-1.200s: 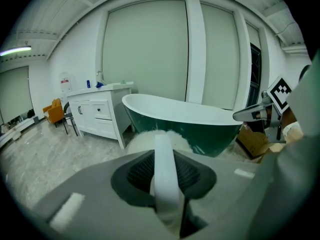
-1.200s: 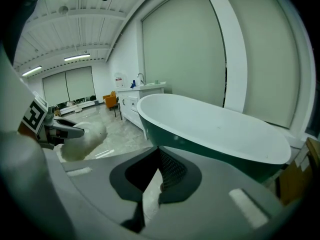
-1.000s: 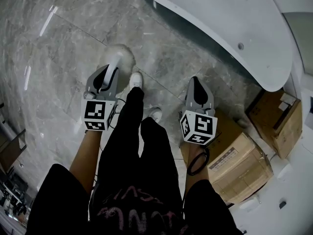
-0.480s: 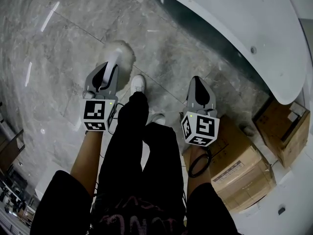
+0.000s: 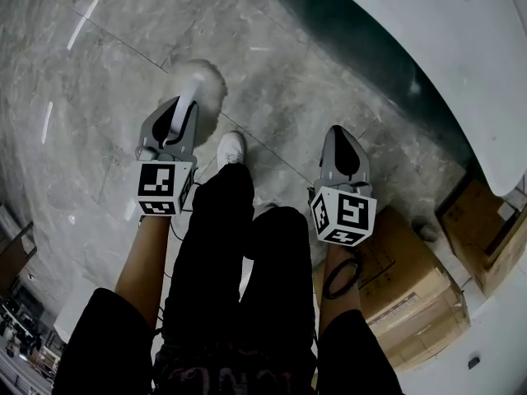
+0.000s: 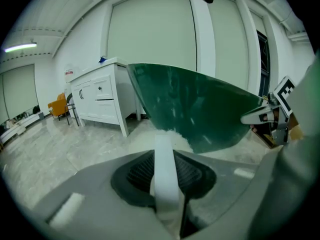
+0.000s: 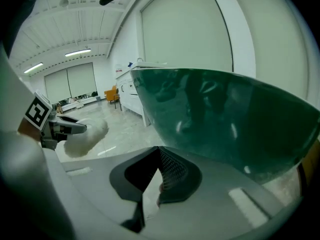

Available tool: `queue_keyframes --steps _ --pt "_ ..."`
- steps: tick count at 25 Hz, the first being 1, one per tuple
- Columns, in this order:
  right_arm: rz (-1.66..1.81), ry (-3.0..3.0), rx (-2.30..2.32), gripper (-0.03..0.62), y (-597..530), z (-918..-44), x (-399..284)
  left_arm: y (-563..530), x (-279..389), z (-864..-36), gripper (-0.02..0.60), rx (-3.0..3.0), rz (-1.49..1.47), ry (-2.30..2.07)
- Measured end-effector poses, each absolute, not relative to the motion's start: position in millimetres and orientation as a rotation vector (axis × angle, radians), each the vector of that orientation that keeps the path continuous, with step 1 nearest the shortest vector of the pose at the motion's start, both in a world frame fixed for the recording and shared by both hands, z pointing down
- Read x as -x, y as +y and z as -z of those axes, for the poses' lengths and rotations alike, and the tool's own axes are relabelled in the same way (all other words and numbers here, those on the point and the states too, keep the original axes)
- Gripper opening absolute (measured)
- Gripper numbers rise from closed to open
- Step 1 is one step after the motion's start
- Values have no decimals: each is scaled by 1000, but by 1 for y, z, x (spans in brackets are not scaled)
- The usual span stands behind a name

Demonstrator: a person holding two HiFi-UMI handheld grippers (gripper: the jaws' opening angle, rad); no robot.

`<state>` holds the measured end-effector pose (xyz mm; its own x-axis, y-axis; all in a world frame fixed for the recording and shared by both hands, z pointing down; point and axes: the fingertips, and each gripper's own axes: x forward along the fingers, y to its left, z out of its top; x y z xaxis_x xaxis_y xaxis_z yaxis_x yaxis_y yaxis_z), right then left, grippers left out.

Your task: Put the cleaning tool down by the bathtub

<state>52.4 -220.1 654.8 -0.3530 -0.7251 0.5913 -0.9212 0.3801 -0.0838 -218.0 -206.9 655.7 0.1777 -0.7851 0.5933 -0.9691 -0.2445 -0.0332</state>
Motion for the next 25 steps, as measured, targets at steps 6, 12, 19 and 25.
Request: queue_keyframes --steps 6,12,19,25 --pt "-567 -2183 -1433 12 -221 -707 -57 -209 221 -706 90 -2111 -717 -1682" --pt "-555 -2187 -1449 12 -228 -761 -64 -213 219 -756 90 -2104 -693 -1704" --pt "-545 -2197 -1457 14 -231 -810 -72 -222 211 -809 90 -2146 -705 -1681" --pt "-543 -2184 -1437 14 -232 -858 -80 -230 206 -850 90 -2176 -725 -1668"
